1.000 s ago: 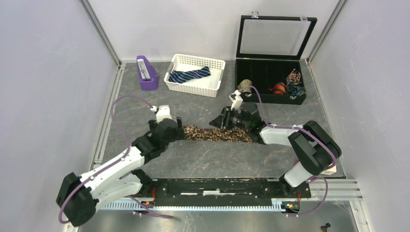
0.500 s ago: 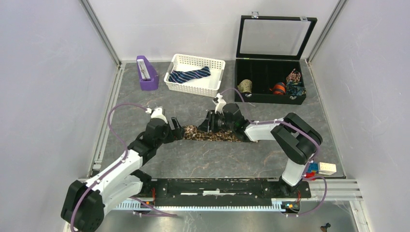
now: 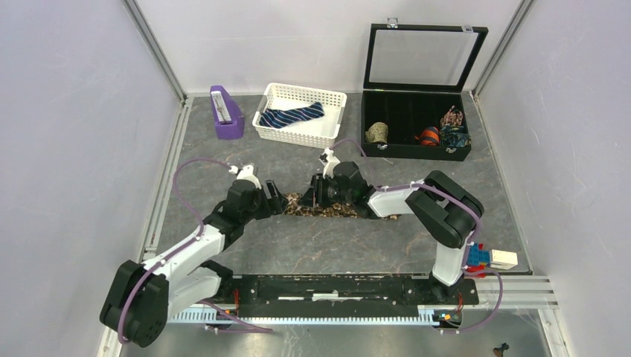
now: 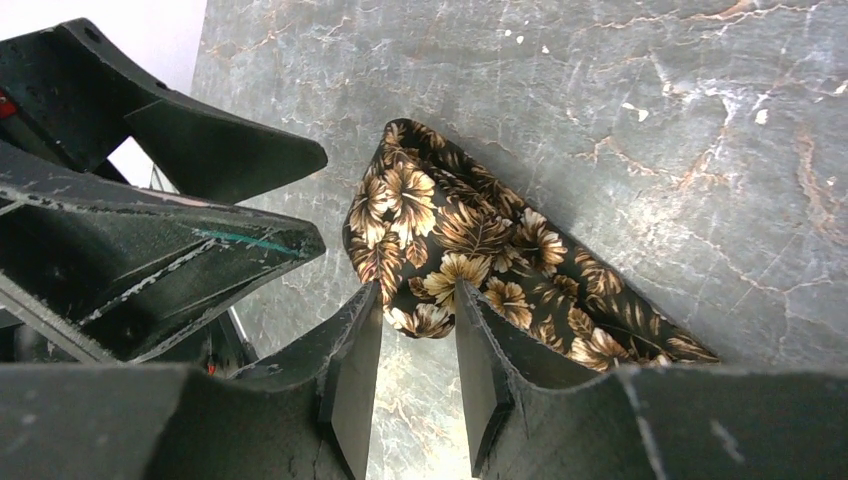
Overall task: Roll the ties
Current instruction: Roll the tie at the center of the board.
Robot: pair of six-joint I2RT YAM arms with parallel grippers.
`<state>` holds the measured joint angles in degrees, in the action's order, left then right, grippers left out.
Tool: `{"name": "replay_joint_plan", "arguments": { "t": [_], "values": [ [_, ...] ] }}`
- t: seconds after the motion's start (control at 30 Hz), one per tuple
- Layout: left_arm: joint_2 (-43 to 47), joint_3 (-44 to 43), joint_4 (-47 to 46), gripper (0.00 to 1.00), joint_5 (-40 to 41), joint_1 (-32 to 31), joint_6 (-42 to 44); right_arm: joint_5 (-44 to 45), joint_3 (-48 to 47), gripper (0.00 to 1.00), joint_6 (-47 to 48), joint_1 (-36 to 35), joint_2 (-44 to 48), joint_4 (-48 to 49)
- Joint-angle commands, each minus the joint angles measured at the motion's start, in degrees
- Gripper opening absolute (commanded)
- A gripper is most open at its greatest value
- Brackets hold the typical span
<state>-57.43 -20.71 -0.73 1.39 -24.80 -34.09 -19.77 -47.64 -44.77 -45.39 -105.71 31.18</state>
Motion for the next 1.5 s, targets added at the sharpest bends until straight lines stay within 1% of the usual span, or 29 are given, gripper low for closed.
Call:
{"name": "replay_joint_plan", "arguments": {
  "t": [0.0,0.37,0.6,0.97,1.13,1.27,1.47],
  "values": [
    [-0.9,0.6,-4.4,0.84,-1.2,0.5,-2.0,1.4,-2.2,0.39,0.2,-0.1,-1.6,0.9],
    [-3.1,1.4,-7.1,0.83,-1.2,0.6,-2.0,0.9,-1.6,0.34,0.2,-0.1,-3.3,1.9],
    [-4.0,2.0,-9.6,0.83,-4.4,0.7,-2.0,0.7,-1.6,0.33,0.3,-0.2,-4.1,2.2],
    [-6.3,3.7,-13.1,0.78,-6.1,0.9,-2.8,1.1,-0.9,0.32,1.0,-0.2,-4.9,2.3],
    [-6.6,6.1,-18.4,0.76,-6.7,2.0,-4.8,0.9,-0.6,0.32,1.1,-0.2,-5.4,2.6],
    [-6.8,8.1,-24.6,0.76,-9.1,3.2,-6.2,0.7,-0.5,0.31,1.1,-0.1,-5.6,2.6],
    [-9.0,9.2,-28.6,0.73,-11.7,4.7,-7.9,0.6,-0.4,0.31,1.1,-0.1,-5.7,2.8]
  ]
}}
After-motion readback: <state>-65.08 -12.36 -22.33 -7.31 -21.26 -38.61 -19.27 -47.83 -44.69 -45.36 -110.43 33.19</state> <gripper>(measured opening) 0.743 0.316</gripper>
